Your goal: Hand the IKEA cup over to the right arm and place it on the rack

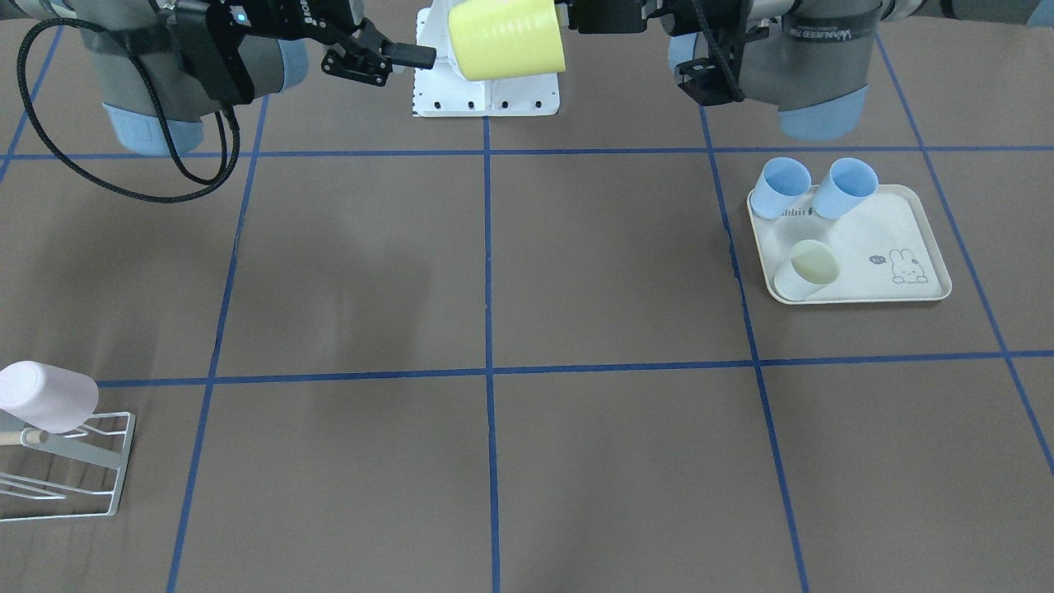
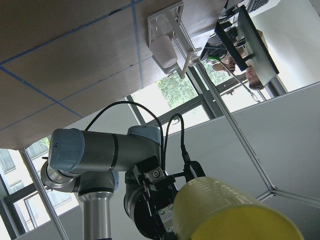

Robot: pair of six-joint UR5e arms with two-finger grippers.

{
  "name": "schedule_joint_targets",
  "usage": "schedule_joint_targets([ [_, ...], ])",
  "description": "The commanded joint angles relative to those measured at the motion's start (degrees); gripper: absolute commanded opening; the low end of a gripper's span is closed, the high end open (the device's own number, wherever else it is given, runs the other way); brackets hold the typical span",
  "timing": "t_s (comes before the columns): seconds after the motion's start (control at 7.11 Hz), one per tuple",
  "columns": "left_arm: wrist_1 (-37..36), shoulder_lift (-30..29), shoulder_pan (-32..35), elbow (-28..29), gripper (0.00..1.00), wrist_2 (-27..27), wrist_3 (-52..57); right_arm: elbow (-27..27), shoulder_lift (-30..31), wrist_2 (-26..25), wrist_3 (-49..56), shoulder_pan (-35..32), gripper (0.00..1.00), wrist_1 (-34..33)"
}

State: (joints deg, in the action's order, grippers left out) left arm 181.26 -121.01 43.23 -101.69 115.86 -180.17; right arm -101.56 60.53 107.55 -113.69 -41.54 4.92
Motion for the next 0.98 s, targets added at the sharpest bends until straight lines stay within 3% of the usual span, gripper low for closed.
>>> schedule_joint_targets([
  [0.0, 0.9, 0.0, -1.7, 0.0, 0.0, 0.0, -0.5, 0.2, -0.2, -1.4, 1.1, 0.1, 0.98, -0.1],
  [0.84, 3.4, -0.3, -3.5, -0.3, 0.0, -3.9, -0.6, 0.3, -1.2, -1.5, 1.7, 1.5, 0.98, 0.0],
])
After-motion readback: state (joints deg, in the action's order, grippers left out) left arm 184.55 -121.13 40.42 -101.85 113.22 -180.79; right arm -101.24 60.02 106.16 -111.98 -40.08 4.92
